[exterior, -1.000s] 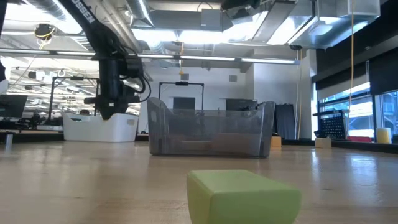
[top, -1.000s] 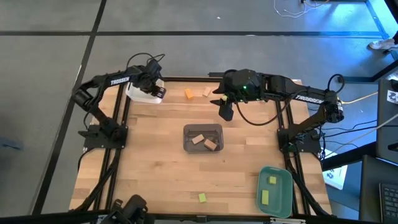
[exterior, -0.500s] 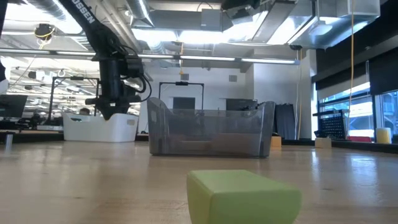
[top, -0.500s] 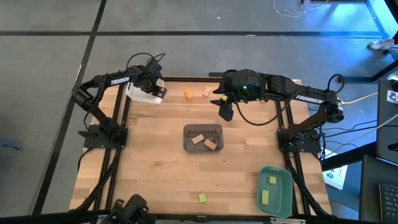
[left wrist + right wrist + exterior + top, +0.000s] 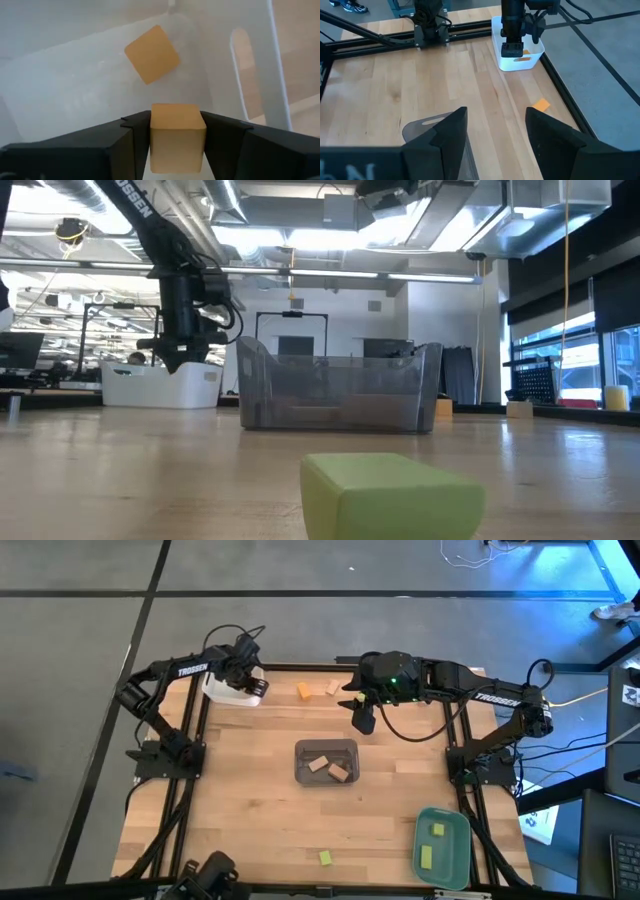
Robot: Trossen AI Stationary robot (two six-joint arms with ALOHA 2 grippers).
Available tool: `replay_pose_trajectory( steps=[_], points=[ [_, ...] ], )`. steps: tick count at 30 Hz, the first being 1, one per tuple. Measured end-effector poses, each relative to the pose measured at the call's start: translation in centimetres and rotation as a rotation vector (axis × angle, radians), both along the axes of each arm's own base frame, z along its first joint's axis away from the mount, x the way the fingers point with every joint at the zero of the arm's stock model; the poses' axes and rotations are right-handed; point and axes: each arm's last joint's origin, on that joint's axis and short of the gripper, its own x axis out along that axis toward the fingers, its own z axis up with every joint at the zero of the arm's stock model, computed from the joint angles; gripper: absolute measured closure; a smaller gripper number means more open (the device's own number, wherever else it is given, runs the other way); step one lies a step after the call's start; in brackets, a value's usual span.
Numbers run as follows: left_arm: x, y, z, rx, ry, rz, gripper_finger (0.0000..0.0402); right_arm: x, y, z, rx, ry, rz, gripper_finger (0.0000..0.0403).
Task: Sort & place blocks by color
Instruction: Put the yellow block into the white bin, then put the light green block into the green bin
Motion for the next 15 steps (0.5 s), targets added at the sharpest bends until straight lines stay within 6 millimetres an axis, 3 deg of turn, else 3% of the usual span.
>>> replay_pose_trajectory(
  steps=[12,15],
  points=[
    [0.1,0.2,0.1,0.020,-0.014,-0.030,0.0250,0.0,0.0,0.0,0.000,-0.001,0.000,0.0202],
    [0.6,0.2,1.3,0.028,-0.097,-0.069,0.0252,0.0,0.0,0.0,0.017,-0.005,-0.013,0.0202]
  ],
)
